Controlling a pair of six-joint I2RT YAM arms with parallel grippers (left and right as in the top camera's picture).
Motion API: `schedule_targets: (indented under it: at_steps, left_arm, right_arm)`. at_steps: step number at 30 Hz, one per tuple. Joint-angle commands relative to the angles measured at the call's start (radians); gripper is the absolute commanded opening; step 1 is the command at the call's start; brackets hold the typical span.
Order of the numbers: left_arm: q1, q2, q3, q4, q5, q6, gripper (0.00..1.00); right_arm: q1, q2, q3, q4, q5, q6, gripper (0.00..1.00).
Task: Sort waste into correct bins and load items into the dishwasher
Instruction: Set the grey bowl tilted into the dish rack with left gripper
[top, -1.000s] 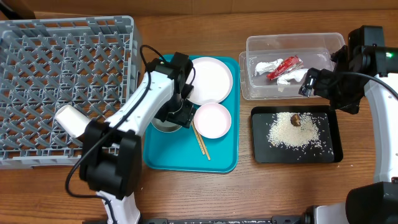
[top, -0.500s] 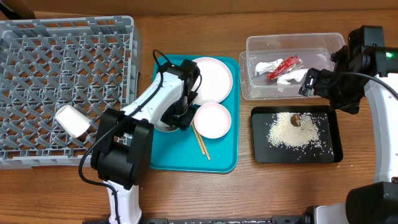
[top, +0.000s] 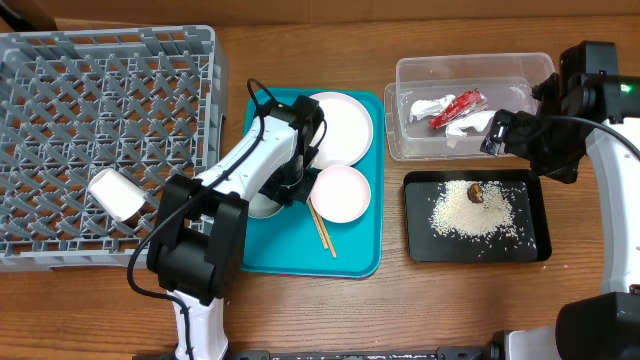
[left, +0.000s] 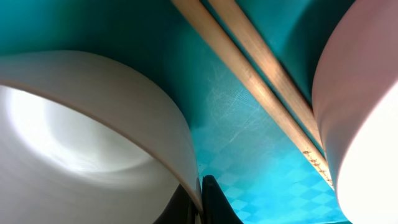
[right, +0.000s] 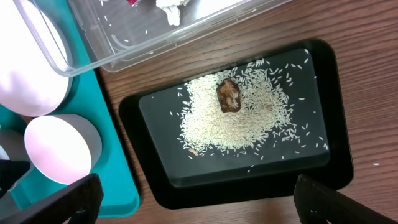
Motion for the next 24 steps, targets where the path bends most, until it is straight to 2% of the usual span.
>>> schedule_targets:
  at_steps: [1,7,11,14,19,24]
  left_arm:
    - [0.0,-0.006,0.043,-0.005,0.0,-0.048,0.04]
    - [0.034,-0.185,0.175,-0.017,-0.026,-0.061,0.04]
    - [0.159,-0.312,0.26,-0.01,0.001,-0.006,0.04]
    - [0.319,-0.343,0.274,0.014,0.211,0.127,0.04]
    - [0.606,-0.302,0.274,-0.001,0.65,0.338,0.04]
    - [0.761,-0.229,0.274,-0.042,0.911,0.46,0.04]
  right_arm:
    - [-0.003,-0.011,0.008,0.002,-0.005,-0.001,1.0]
    - [-0.003,-0.011,0.008,0.002,-0.005,-0.001,1.0]
    - [-0.003,-0.011,0.008,0.002,-0.005,-0.001,1.0]
    - [-0.003,-0.011,0.008,0.002,-0.005,-0.001,1.0]
    - [-0.003,-0.011,0.008,0.002,-0.005,-0.001,1.0]
    - [-0.003,-0.011,0.008,0.002,-0.005,-0.001,1.0]
